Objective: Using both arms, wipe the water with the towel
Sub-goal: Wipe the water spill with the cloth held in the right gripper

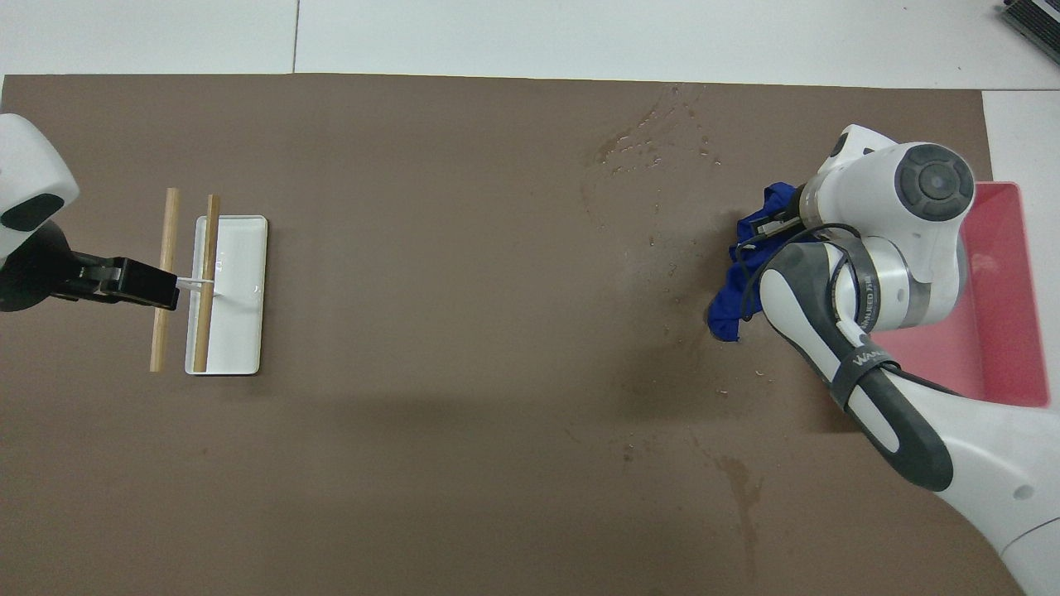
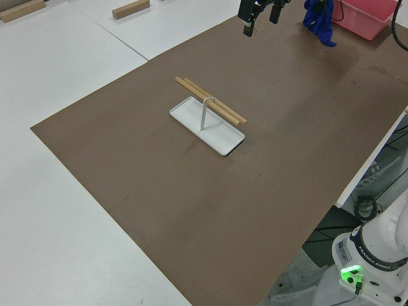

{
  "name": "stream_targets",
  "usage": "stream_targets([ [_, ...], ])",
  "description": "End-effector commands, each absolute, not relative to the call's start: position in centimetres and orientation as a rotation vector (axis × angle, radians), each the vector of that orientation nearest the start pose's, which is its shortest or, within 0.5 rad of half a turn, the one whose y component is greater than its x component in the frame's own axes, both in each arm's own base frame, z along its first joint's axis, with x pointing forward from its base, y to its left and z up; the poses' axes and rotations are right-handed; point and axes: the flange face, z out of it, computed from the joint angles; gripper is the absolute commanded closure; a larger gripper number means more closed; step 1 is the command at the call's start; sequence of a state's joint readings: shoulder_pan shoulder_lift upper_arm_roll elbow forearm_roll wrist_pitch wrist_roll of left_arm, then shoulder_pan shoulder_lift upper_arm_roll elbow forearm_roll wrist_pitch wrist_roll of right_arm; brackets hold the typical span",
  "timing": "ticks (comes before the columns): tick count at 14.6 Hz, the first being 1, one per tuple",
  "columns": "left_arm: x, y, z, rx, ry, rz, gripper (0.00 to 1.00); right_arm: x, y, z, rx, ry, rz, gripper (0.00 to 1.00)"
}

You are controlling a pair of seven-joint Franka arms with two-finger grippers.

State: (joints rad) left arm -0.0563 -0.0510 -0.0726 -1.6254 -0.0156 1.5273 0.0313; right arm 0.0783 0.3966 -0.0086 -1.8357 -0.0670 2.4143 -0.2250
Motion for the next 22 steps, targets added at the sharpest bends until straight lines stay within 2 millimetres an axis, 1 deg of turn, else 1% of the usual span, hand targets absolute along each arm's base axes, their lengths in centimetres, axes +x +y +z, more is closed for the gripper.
stream_targets([
  [1,52.7,-6.2,62.2,-3.129,0.235,0.089,0.00,64.2,10.3,32.1,-3.027,-0.280,-0.213,1.00],
  [2,52.7,-6.2,62.2,-3.128,0.238,0.089,0.00,62.8,13.0,31.5,-2.960,-0.061,-0.146,1.00],
  [3,52.7,-6.2,62.2,-3.128,0.238,0.092,0.00,61.7,14.7,31.3,-2.908,0.097,-0.086,1.00],
  [4,52.7,-6.4,62.2,-3.128,0.240,0.092,0.00,60.9,15.4,30.9,-2.887,0.153,-0.014,1.00],
  [5,52.7,-6.5,62.2,-3.128,0.243,0.092,0.00,60.1,16.7,30.6,-2.877,0.155,0.051,1.00],
  [6,52.7,-6.5,62.2,-3.128,0.243,0.092,0.00,59.7,17.4,30.4,-2.851,0.226,0.092,1.00],
  [8,52.7,-6.4,62.2,-3.128,0.240,0.092,0.00,59.2,17.7,29.6,-2.757,0.410,0.194,1.00],
  [9,52.7,-6.4,62.2,-3.128,0.240,0.092,0.00,58.8,17.9,29.4,-2.712,0.458,0.249,1.00],
  [11,52.7,-6.4,62.2,-3.128,0.240,0.092,0.00,58.3,17.3,29.6,-2.643,0.522,0.359,1.00],
  [13,52.7,-6.4,62.2,-3.128,0.240,0.092,0.00,57.8,16.4,29.6,-2.666,0.456,0.408,1.00],
  [15,52.7,-6.4,62.2,-3.128,0.240,0.092,0.00,56.5,15.9,29.5,-2.772,0.251,0.451,1.00],
  [17,52.7,-6.4,62.2,-3.128,0.240,0.092,0.00,55.8,15.6,29.6,-2.934,-0.002,0.433,1.00],
  [19,52.7,-6.5,62.2,-3.128,0.243,0.092,0.00,55.8,14.8,29.3,-3.001,-0.250,0.401,1.00],
  [22,52.7,-6.4,62.2,-3.128,0.240,0.092,0.00,57.4,13.4,29.3,-3.089,-0.539,0.236,1.00],
])
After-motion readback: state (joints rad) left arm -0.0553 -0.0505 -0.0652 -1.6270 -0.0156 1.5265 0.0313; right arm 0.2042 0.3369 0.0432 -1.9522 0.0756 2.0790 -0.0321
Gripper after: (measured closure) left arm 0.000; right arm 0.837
